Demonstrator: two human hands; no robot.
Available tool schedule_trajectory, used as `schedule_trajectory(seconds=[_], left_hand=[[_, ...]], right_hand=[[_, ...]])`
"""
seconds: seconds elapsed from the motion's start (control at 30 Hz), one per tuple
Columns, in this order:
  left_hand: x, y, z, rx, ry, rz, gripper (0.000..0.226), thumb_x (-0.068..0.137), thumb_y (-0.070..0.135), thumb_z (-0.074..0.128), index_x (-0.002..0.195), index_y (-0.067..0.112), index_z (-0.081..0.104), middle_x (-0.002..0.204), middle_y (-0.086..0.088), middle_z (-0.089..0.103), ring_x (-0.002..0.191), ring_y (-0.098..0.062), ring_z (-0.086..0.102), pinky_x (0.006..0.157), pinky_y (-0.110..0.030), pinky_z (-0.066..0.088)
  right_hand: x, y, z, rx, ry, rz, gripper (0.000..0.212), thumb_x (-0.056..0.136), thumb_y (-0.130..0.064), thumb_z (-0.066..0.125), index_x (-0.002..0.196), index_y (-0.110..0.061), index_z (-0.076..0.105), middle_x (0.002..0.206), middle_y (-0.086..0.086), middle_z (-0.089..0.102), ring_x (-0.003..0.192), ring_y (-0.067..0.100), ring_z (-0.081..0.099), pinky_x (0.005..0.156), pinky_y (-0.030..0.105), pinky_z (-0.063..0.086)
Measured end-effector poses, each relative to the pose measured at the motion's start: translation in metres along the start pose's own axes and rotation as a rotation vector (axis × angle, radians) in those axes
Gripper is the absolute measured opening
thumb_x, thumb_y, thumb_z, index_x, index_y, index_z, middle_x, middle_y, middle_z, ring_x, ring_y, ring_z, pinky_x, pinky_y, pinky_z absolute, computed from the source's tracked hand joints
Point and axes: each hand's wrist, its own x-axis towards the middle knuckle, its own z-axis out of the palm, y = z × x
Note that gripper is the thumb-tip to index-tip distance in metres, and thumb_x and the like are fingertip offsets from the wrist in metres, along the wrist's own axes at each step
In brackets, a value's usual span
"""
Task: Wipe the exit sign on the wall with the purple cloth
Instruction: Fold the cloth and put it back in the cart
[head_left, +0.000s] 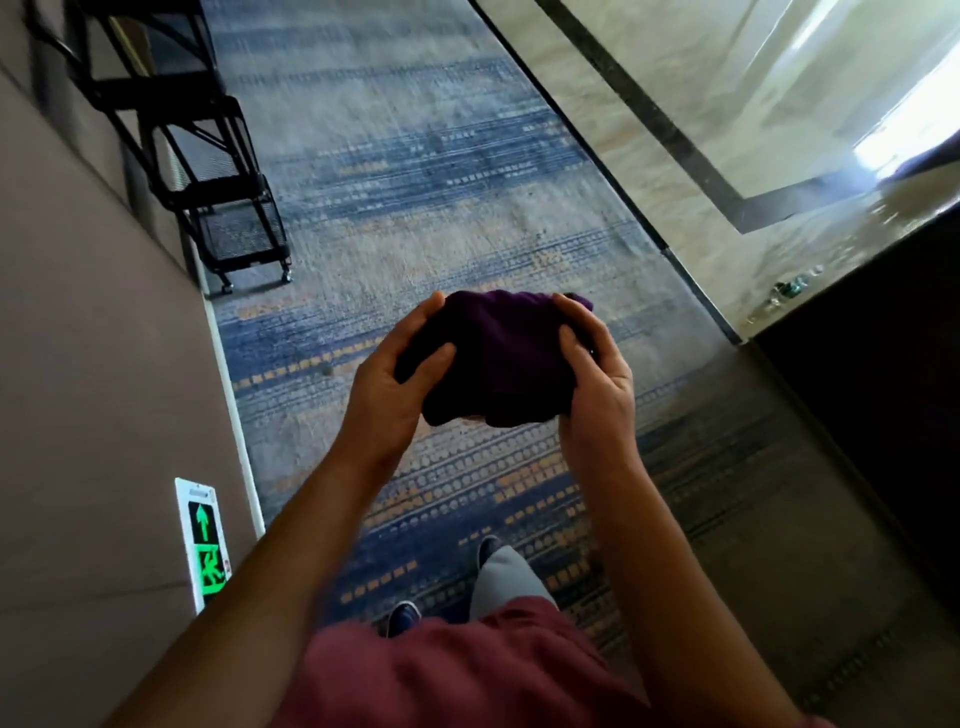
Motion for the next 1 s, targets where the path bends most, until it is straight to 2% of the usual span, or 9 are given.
schedule_trajectory(seconds=[0.13, 0.33, 0.43, 0.5, 0.57, 0.73, 0.8, 0.9, 1.0], left_hand=[[0.048, 0.000, -0.005, -0.007, 0.073, 0.063, 0.040, 0.100, 0.011, 0.062, 0.128, 0.038, 0.069, 0.138, 0.007, 0.066, 0.131, -0.013, 0.060, 0.101, -0.023, 0.051], [0.132, -0.003, 0.022, -0.003, 0.202, 0.092, 0.038, 0.100, 0.008, 0.059, 0.123, 0.036, 0.073, 0.134, 0.005, 0.068, 0.128, -0.013, 0.062, 0.100, -0.025, 0.052], [0.174, 0.002, 0.028, -0.096, 0.262, 0.034, 0.037, 0.101, 0.007, 0.056, 0.121, 0.032, 0.075, 0.133, 0.003, 0.069, 0.127, -0.017, 0.062, 0.099, -0.032, 0.055], [0.200, 0.004, 0.022, -0.094, 0.301, 0.019, 0.036, 0.100, 0.010, 0.057, 0.124, 0.031, 0.073, 0.136, 0.000, 0.068, 0.129, -0.020, 0.061, 0.106, -0.042, 0.052], [0.222, 0.008, 0.013, -0.074, 0.336, 0.023, 0.037, 0.099, 0.014, 0.059, 0.128, 0.033, 0.071, 0.139, 0.001, 0.066, 0.132, -0.020, 0.060, 0.110, -0.044, 0.048], [0.274, 0.019, -0.016, 0.054, 0.323, 0.109, 0.041, 0.100, 0.020, 0.061, 0.137, 0.037, 0.063, 0.146, 0.009, 0.060, 0.137, -0.014, 0.054, 0.110, -0.029, 0.046], [0.301, 0.023, -0.029, 0.186, 0.314, 0.124, 0.041, 0.101, 0.023, 0.060, 0.137, 0.043, 0.061, 0.145, 0.014, 0.059, 0.136, -0.009, 0.054, 0.113, -0.030, 0.044], [0.349, 0.032, -0.054, 0.252, 0.289, 0.144, 0.040, 0.102, 0.025, 0.059, 0.137, 0.045, 0.061, 0.144, 0.017, 0.060, 0.136, -0.007, 0.054, 0.114, -0.028, 0.042], [0.396, 0.042, -0.081, 0.144, 0.244, 0.156, 0.036, 0.101, 0.021, 0.060, 0.132, 0.038, 0.067, 0.142, 0.010, 0.063, 0.135, -0.012, 0.055, 0.109, -0.021, 0.043]], right_hand=[[0.058, 0.004, -0.005, -0.105, -0.014, -0.036, 0.028, 0.097, -0.011, 0.064, 0.118, -0.026, 0.078, 0.123, -0.001, 0.076, 0.122, 0.015, 0.068, 0.102, 0.026, 0.053], [0.178, 0.008, 0.000, -0.139, -0.032, 0.130, 0.030, 0.098, -0.013, 0.064, 0.126, -0.020, 0.073, 0.126, 0.003, 0.074, 0.124, 0.020, 0.067, 0.115, 0.046, 0.047], [0.227, -0.002, 0.005, -0.137, -0.138, 0.174, 0.035, 0.100, -0.019, 0.063, 0.132, -0.032, 0.069, 0.135, 0.001, 0.069, 0.128, 0.017, 0.063, 0.117, 0.047, 0.044], [0.252, -0.009, 0.011, -0.138, -0.284, 0.203, 0.043, 0.099, -0.031, 0.063, 0.139, -0.047, 0.059, 0.145, -0.001, 0.062, 0.131, 0.016, 0.062, 0.113, 0.045, 0.049], [0.275, -0.012, 0.018, -0.133, -0.412, 0.256, 0.049, 0.096, -0.040, 0.062, 0.142, -0.054, 0.052, 0.148, -0.003, 0.059, 0.129, 0.019, 0.064, 0.103, 0.042, 0.056], [0.318, 0.010, 0.057, -0.063, -0.469, 0.406, 0.047, 0.090, -0.040, 0.067, 0.136, -0.047, 0.061, 0.142, 0.001, 0.066, 0.118, 0.021, 0.069, 0.087, 0.033, 0.059], [0.335, 0.027, 0.081, -0.068, -0.478, 0.466, 0.044, 0.092, -0.037, 0.065, 0.135, -0.046, 0.063, 0.142, 0.003, 0.065, 0.112, 0.019, 0.070, 0.082, 0.033, 0.061], [0.371, 0.056, 0.119, -0.062, -0.475, 0.527, 0.042, 0.100, -0.032, 0.060, 0.141, -0.039, 0.059, 0.142, 0.001, 0.066, 0.129, 0.028, 0.063, 0.094, 0.046, 0.055], [0.407, 0.078, 0.165, 0.026, -0.457, 0.552, 0.050, 0.098, -0.036, 0.062, 0.148, -0.038, 0.051, 0.146, -0.001, 0.062, 0.138, 0.029, 0.056, 0.104, 0.051, 0.051]])
